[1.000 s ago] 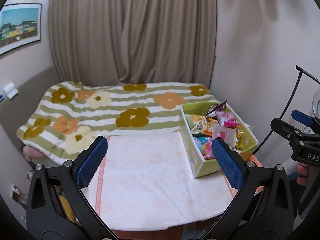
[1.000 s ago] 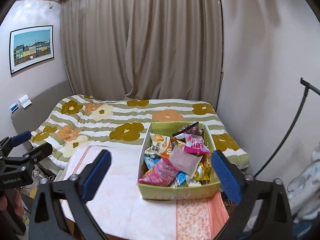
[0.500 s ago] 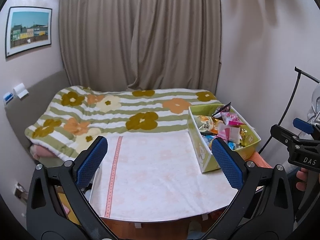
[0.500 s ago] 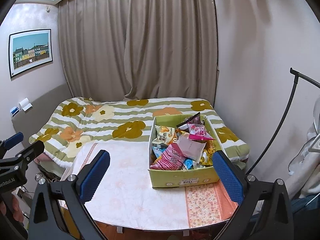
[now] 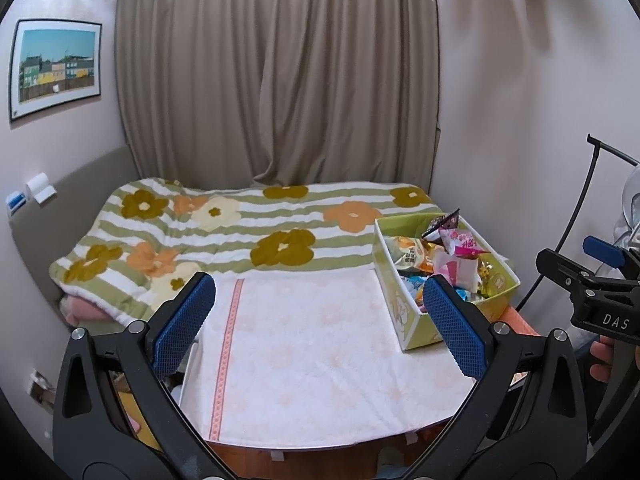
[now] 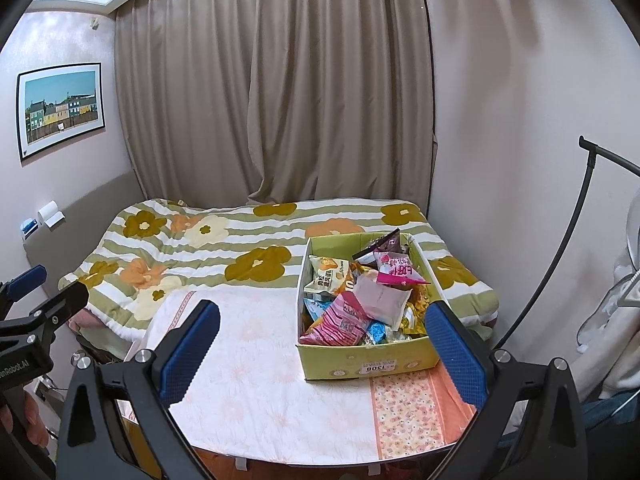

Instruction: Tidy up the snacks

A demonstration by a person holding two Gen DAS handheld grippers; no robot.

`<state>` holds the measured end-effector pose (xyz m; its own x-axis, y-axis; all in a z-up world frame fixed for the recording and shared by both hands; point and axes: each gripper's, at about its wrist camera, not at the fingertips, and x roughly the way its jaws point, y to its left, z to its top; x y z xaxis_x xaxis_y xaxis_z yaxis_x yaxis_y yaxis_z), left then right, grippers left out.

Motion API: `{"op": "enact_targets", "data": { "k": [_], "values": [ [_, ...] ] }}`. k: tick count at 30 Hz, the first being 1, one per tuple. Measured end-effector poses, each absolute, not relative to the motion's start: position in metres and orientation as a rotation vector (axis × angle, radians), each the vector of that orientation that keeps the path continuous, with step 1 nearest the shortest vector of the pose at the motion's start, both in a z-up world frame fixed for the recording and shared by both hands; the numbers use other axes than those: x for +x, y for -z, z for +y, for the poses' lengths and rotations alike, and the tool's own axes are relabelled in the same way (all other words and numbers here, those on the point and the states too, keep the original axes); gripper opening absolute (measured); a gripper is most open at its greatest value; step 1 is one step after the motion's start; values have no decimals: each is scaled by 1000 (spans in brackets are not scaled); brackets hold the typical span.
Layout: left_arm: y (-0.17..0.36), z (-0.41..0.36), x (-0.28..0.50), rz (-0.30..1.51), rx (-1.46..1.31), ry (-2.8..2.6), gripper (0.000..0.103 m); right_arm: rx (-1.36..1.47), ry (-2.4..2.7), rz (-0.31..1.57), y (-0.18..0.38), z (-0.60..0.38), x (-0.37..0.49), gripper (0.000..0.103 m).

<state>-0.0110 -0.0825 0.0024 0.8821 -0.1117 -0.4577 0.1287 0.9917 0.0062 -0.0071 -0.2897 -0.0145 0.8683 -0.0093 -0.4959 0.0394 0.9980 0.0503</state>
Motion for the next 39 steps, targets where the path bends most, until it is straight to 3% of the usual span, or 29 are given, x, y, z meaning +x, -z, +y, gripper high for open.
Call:
{"op": "enact_targets", "data": {
  "k": [39],
  "values": [
    [-2,-83,-6,479,31,133,103,57,25,519,12,-288,-4,102]
  ]
}}
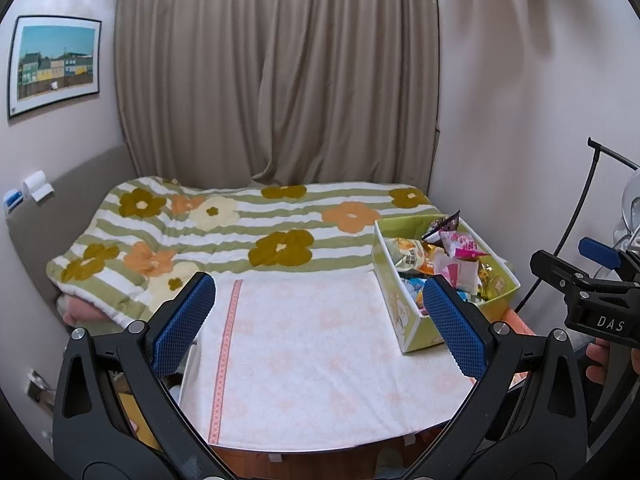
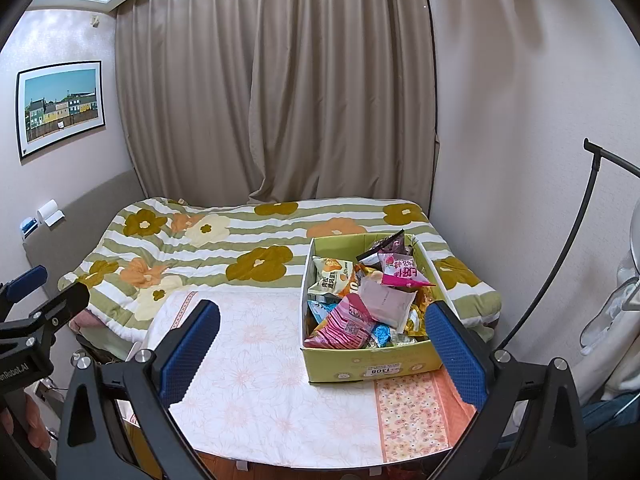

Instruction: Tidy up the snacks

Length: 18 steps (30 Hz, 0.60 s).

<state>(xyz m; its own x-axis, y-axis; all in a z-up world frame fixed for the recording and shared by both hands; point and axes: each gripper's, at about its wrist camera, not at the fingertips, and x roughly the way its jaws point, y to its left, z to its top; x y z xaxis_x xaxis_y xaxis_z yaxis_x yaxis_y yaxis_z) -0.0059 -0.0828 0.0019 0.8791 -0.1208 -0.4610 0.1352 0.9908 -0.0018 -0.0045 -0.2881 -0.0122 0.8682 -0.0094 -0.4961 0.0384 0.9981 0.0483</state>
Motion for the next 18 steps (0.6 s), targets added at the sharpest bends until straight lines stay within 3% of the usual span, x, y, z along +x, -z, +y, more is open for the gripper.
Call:
{"op": "enact_targets", "data": {
  "k": [18],
  "values": [
    [7,-85,-6,441,44,139,103,60,26,530,15,-286,0,102]
  ]
}}
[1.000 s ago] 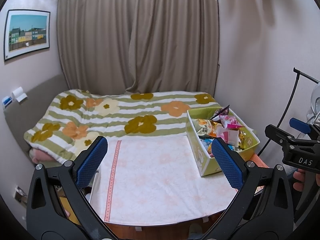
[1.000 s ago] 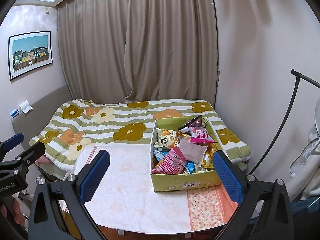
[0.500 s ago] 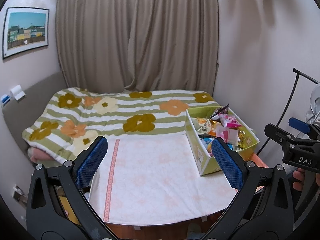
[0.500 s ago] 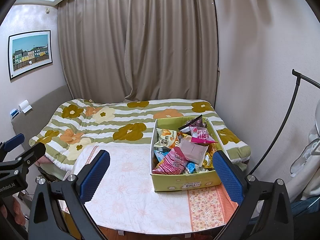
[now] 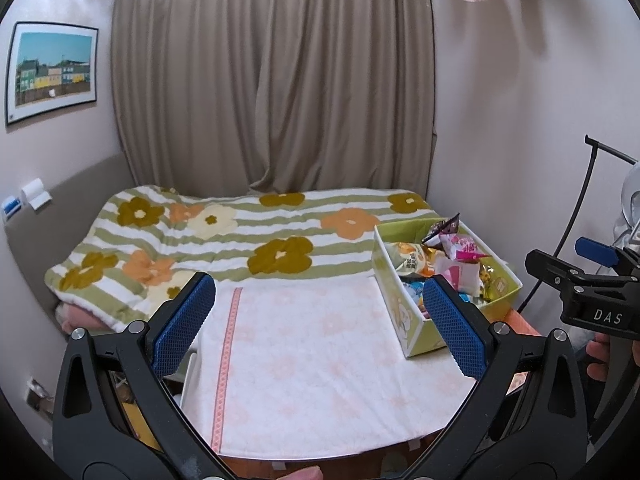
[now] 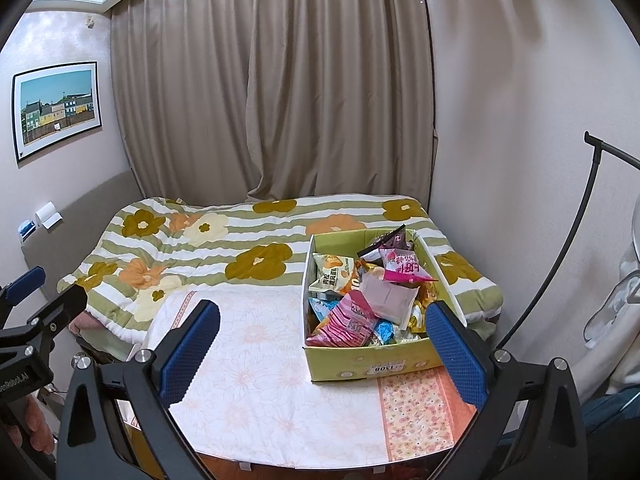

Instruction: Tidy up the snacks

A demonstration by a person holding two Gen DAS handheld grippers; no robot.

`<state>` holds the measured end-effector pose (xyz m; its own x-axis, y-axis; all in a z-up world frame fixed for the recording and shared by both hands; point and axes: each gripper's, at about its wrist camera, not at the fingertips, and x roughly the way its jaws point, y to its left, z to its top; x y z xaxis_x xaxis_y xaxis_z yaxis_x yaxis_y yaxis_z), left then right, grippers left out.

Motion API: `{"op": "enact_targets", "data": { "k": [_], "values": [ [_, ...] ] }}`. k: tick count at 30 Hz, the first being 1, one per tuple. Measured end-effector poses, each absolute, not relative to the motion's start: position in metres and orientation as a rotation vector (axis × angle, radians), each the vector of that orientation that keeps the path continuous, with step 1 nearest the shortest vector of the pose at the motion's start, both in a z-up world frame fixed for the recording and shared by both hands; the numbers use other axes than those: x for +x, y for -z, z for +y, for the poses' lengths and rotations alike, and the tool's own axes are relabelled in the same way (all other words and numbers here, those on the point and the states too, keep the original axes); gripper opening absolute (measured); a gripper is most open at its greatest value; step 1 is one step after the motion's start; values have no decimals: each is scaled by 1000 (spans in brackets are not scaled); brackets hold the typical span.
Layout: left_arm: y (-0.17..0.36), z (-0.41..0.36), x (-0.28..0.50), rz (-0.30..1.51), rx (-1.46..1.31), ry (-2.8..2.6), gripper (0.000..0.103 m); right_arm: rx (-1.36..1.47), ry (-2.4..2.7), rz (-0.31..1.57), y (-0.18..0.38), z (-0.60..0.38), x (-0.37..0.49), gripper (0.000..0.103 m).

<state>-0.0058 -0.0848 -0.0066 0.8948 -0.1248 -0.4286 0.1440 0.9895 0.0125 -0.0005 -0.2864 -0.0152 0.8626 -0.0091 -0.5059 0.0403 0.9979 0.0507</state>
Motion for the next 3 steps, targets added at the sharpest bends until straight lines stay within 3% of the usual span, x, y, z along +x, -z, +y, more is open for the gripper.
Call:
{"op": "enact_targets", "data": {
  "k": [3],
  "values": [
    [10,-84,-1,453,49,132,103,61,25,540,20,-283,2,102]
  ]
}}
